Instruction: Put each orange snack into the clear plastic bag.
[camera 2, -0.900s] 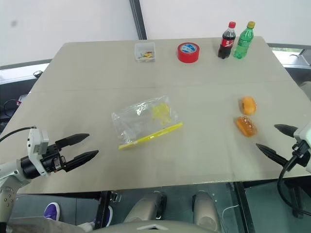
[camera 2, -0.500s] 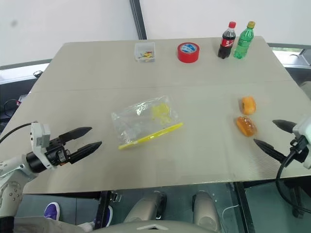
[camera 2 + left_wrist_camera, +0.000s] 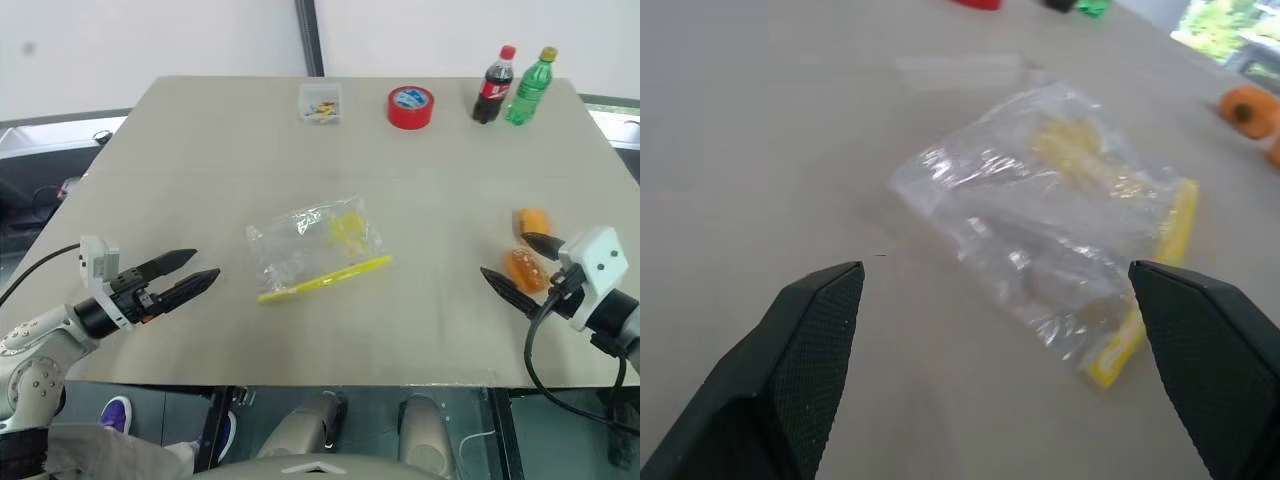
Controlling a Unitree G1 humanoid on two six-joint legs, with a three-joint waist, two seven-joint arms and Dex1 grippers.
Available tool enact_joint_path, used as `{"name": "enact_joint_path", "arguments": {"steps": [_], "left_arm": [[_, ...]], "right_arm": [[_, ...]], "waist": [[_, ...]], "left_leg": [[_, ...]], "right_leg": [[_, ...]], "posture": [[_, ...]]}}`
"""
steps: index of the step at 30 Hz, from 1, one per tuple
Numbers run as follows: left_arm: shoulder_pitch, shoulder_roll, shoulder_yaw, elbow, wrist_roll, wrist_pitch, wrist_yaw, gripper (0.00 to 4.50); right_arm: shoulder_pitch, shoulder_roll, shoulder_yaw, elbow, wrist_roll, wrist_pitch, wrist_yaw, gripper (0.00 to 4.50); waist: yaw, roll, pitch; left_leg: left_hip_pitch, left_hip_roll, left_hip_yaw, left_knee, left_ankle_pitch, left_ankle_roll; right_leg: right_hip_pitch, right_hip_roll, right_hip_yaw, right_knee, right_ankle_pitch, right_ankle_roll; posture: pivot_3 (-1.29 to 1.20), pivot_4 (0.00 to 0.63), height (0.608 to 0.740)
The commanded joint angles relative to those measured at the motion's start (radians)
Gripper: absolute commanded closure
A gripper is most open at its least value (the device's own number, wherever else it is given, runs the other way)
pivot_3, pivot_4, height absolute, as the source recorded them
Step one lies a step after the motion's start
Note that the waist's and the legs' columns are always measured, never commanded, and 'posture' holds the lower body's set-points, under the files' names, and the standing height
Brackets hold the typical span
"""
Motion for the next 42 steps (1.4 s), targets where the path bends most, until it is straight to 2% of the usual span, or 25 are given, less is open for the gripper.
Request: {"name": "enact_joint_path", "arguments": {"steps": [1,6,11,18,20,24,30,33,38,41,42], "left_arm": [[-0.078,0.047,-0.004,0.035,-0.112,0.234,0.044,0.02],[-0.237,0.055,-0.052,0.197,-0.128,0.373,0.035,0.02],[-0.39,0.059,-0.145,0.391,-0.082,0.418,-0.038,0.02],[-0.578,0.018,-0.423,0.637,0.035,0.432,-0.329,0.02],[-0.623,-0.023,-0.465,0.708,0.071,0.413,-0.368,0.02],[-0.741,-0.131,-0.454,0.895,0.124,0.389,-0.345,0.02],[-0.833,-0.257,-0.442,1.033,0.168,0.392,-0.334,0.02],[-0.873,-0.303,-0.448,1.076,0.202,0.407,-0.306,0.85],[-0.918,-0.329,-0.466,1.067,0.221,0.51,-0.325,3.15],[-0.936,-0.343,-0.443,1.019,0.201,0.603,-0.297,4.45],[-0.937,-0.347,-0.43,0.979,0.182,0.649,-0.285,4.45]], "right_arm": [[-0.002,0.006,0.01,-0.044,-0.004,-0.036,-0.001,0.0],[-0.007,0.008,0.086,-0.092,-0.015,-0.059,0.008,0.0],[-0.009,0.027,0.149,-0.135,-0.02,-0.056,-0.017,0.0],[0.031,0.039,0.163,-0.209,-0.029,-0.035,-0.061,0.0],[0.049,0.044,0.159,-0.236,-0.026,-0.026,-0.079,0.0],[0.094,0.06,0.147,-0.287,-0.025,-0.011,-0.113,0.0],[0.137,0.094,0.164,-0.346,-0.037,-0.003,-0.171,0.0],[0.145,0.109,0.19,-0.368,-0.054,0.0,-0.2,0.0],[0.138,0.121,0.256,-0.389,-0.099,-0.009,-0.232,0.0],[0.121,0.105,0.34,-0.392,-0.23,-0.015,-0.287,0.0],[0.114,0.099,0.369,-0.393,-0.279,-0.013,-0.308,0.0]], "waist": [[0.01,-0.001,0.0],[0.016,-0.001,0.0],[0.015,-0.001,0.0],[0.017,-0.002,0.0],[0.016,-0.002,-0.001],[0.024,-0.002,-0.003],[0.026,-0.005,-0.008],[0.024,-0.006,-0.008],[0.017,-0.008,-0.008],[0.019,-0.007,-0.009],[0.019,-0.007,-0.009]], "left_leg": [[-0.001,0.002,0.002,0.0,0.0,0.0],[-0.002,0.003,0.018,0.001,-0.003,0.004],[-0.002,0.005,0.021,0.001,-0.002,0.004],[-0.003,0.004,0.026,0.001,-0.001,0.001],[-0.002,0.004,0.027,0.001,-0.001,0.002],[-0.002,0.004,0.028,0.002,-0.001,0.002],[0.004,0.004,0.032,0.003,-0.004,0.007],[0.006,0.004,0.033,0.003,-0.004,0.007],[0.005,0.004,0.036,0.003,-0.005,0.008],[0.007,0.004,0.037,0.003,-0.005,0.009],[0.007,0.004,0.037,0.003,-0.006,0.01]], "right_leg": [[-0.003,0.0,0.002,0.003,-0.001,-0.001],[-0.013,0.001,0.018,0.013,-0.001,-0.002],[-0.016,0.004,0.021,0.014,-0.001,-0.002],[-0.018,0.003,0.026,0.014,-0.001,-0.002],[-0.018,0.003,0.027,0.014,-0.001,-0.002],[-0.018,0.003,0.028,0.014,0.0,-0.001],[-0.014,0.004,0.032,0.015,0.0,0.001],[-0.012,0.004,0.033,0.015,-0.002,0.004],[-0.013,0.004,0.036,0.015,0.0,0.001],[-0.013,0.004,0.037,0.015,-0.001,0.003],[-0.013,0.004,0.037,0.015,-0.002,0.005]], "posture": [[0.0,0.15,0.74],[0.0,0.15,0.74],[0.0,0.15,0.74],[0.0,0.15,0.74],[0.0,0.15,0.74],[0.0,0.15,0.74],[0.0,0.15,0.74],[0.0,0.15,0.74],[0.0,0.15,0.74],[0.0,0.15,0.74],[0.0,0.15,0.74]]}}
